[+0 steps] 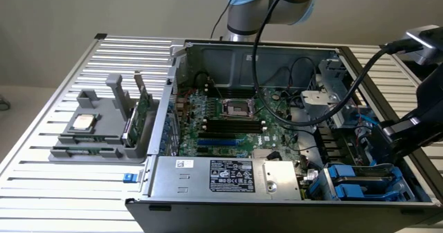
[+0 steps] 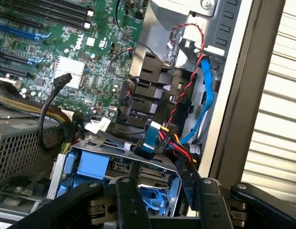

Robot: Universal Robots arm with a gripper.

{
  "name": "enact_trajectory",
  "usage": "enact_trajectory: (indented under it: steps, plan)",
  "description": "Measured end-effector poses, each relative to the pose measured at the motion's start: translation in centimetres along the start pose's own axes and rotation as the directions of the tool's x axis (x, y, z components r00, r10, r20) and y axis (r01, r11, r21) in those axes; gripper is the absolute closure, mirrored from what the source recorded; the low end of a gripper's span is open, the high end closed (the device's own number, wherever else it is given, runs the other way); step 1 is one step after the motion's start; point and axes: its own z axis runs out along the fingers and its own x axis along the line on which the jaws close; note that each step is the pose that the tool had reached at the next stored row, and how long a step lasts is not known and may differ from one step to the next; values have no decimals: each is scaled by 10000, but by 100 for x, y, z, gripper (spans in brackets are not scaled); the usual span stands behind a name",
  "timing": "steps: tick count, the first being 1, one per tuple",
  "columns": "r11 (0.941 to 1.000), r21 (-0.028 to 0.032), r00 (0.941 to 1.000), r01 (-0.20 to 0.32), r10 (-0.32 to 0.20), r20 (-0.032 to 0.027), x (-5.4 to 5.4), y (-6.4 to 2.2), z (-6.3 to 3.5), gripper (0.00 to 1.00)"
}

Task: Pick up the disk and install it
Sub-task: 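Insert the first disk wire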

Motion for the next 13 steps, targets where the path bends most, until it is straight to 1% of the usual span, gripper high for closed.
enact_trajectory:
  steps: [3,4,6,7,8,9,10,13]
  plan:
    - [9988,37,9988,-480,480,48,1,-1,4,52]
    - [9983,21,9983,-577,577,60,6,0,1,52]
    - [9975,-90,9976,-694,694,65,13,4,-9,52]
    - [9971,-140,9972,-742,743,51,15,5,-13,52]
    - [9967,-180,9968,-792,793,26,18,6,-15,52]
    - [9959,-194,9961,-881,881,11,19,6,-16,52]
    - [9947,-189,9949,-1006,1006,14,19,6,-16,52]
    - [9887,-153,9888,-1489,1490,66,19,6,-15,52]
